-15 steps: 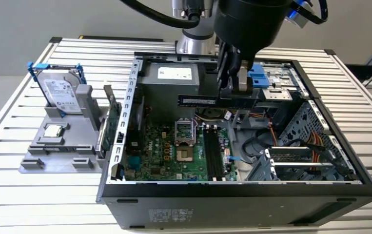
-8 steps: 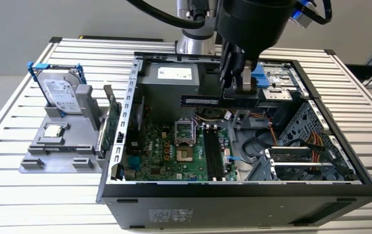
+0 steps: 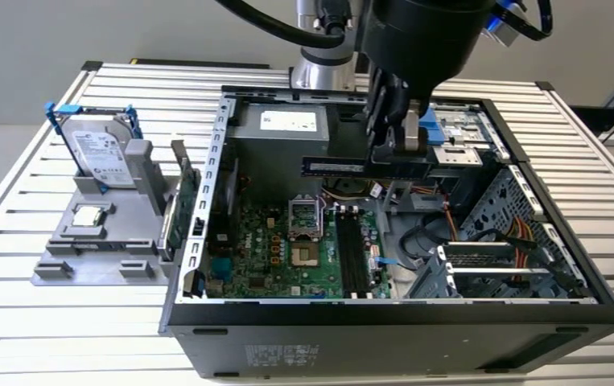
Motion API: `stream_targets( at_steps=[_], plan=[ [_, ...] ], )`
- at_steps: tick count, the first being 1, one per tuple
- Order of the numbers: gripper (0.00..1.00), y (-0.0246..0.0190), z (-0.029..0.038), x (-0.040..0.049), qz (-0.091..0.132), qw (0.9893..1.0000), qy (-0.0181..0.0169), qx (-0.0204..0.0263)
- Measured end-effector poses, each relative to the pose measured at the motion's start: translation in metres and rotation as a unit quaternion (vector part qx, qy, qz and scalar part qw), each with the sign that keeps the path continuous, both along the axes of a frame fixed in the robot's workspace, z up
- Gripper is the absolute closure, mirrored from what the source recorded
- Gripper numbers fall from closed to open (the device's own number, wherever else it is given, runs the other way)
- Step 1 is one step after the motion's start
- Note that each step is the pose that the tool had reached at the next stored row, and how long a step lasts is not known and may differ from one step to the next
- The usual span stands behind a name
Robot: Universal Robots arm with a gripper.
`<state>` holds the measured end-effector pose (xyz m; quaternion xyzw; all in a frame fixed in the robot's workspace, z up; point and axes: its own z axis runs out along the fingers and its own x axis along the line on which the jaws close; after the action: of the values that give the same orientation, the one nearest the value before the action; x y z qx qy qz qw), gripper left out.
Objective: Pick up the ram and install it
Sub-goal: 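Pick up the ram and move it above insertion slot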
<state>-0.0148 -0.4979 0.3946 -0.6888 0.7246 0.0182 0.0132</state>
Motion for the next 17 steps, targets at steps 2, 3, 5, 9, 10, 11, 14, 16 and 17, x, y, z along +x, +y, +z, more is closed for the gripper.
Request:
stream_targets(
  at_steps=[2,3,5,9,10,11,14,16,17],
  plan=[
    [1.0,0.0002,0.0001,0.0007,0.0,1.0,0.0,-0.0001],
    [1.0,0.0003,0.0,0.0012,0.0,1.0,0.0,0.0],
    [1.0,0.0005,0.0,0.0025,0.0,1.0,0.0,0.0],
    [1.0,0.0007,0.0,0.0062,0.0,1.0,0.0,0.0],
    [1.0,0.0007,0.0,0.0073,0.0,1.0,0.0,0.0],
    [1.0,0.0007,0.0,0.0084,0.0,1.0,0.0,0.0],
    [1.0,0.0008,-0.0001,0.0116,0.0,1.0,0.0,0.0],
    [1.0,0.001,-0.0001,0.014,0.0,1.0,0.0,0.0],
    [1.0,0.0011,-0.0002,0.0151,0.0,1.0,0.0,0.0]
  ],
)
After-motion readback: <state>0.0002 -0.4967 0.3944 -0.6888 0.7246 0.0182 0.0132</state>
